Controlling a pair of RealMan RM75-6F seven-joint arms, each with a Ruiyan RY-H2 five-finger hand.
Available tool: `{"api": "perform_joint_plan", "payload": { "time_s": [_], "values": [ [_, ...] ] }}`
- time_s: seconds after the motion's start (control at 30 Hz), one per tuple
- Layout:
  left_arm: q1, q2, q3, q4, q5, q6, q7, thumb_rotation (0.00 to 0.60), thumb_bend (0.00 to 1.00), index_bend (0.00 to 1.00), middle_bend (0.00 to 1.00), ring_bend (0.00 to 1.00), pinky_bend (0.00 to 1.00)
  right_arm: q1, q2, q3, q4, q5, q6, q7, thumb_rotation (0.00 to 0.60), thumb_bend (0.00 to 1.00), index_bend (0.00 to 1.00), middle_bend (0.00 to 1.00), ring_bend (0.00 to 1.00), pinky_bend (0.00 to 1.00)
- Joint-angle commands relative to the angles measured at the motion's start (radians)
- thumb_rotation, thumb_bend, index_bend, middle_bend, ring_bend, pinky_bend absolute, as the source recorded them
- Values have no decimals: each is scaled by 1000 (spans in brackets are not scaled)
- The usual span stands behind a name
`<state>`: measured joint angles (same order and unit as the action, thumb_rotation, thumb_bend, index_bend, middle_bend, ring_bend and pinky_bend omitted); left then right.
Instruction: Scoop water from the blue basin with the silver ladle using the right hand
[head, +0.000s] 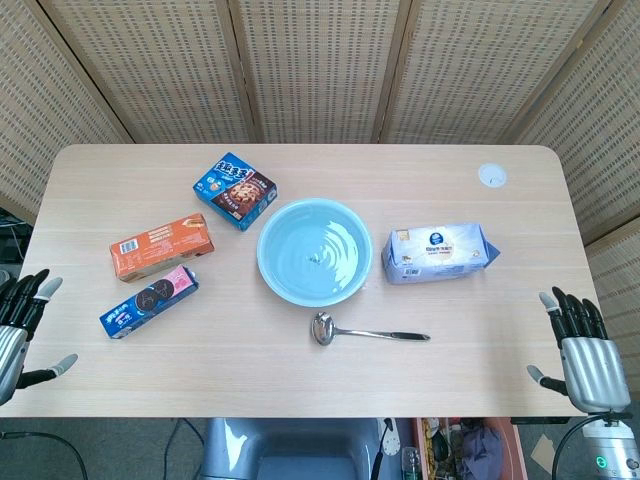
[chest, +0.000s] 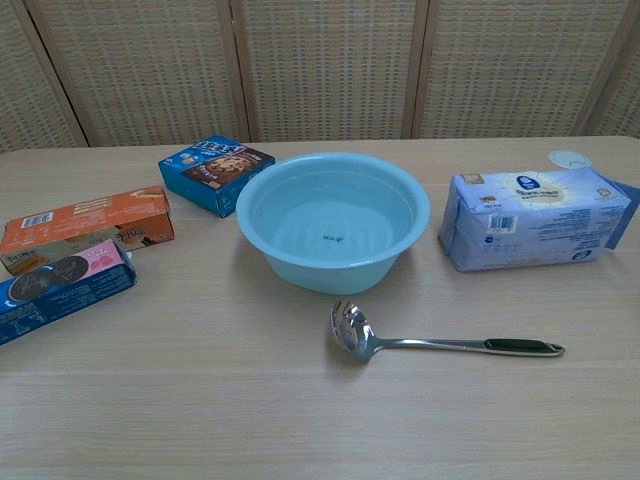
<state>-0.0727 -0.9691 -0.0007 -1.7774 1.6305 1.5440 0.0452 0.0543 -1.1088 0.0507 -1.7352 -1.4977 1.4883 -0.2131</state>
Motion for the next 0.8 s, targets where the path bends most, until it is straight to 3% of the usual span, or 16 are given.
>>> {"api": "perform_joint_plan", "payload": {
  "time_s": [0.03,0.23,0.3,0.37,0.43,0.5,0.67,0.8],
  "values": [
    [-2,0,-1,0,-1,-2,0,600,0,0,0,0,0,1,-3,-2,-1,-1,-2,-7,600,0,0,0,0,0],
    [-3,0,-2,-3,-2,-4,3,600,0,0,0,0,0,13,-4,-3,-4,-3,-22,-17,600,0,0,1,0,0],
    [-5,-1,-10,-2,-15,-5,-1,600,0,0,0,0,0,55,-9,3,-7,-27,-72,-11,600,0,0,84,44,29],
    [-11,-2,-18,-3,-29,-13,-5,600,0,0,0,0,0,110,-8,11,-8,-27,-158,-10,600,0,0,305,265,320],
    [-21,-3,-26,-5,-49,-30,-4,600,0,0,0,0,0,187,11,21,-49,21,-305,-17,600,0,0,588,601,794],
    [-28,-5,-33,-6,-66,-44,2,600,0,0,0,0,0,239,13,38,-74,73,-385,-90,600,0,0,726,745,952],
    [-42,-11,-47,-7,-104,-71,16,600,0,0,0,0,0,342,-117,78,-91,232,-484,-283,600,0,21,889,903,1000],
    [-50,-15,-53,-6,-126,-87,24,600,0,0,0,0,0,406,-249,96,-47,388,-504,-414,600,0,188,953,972,1000]
  ]
}}
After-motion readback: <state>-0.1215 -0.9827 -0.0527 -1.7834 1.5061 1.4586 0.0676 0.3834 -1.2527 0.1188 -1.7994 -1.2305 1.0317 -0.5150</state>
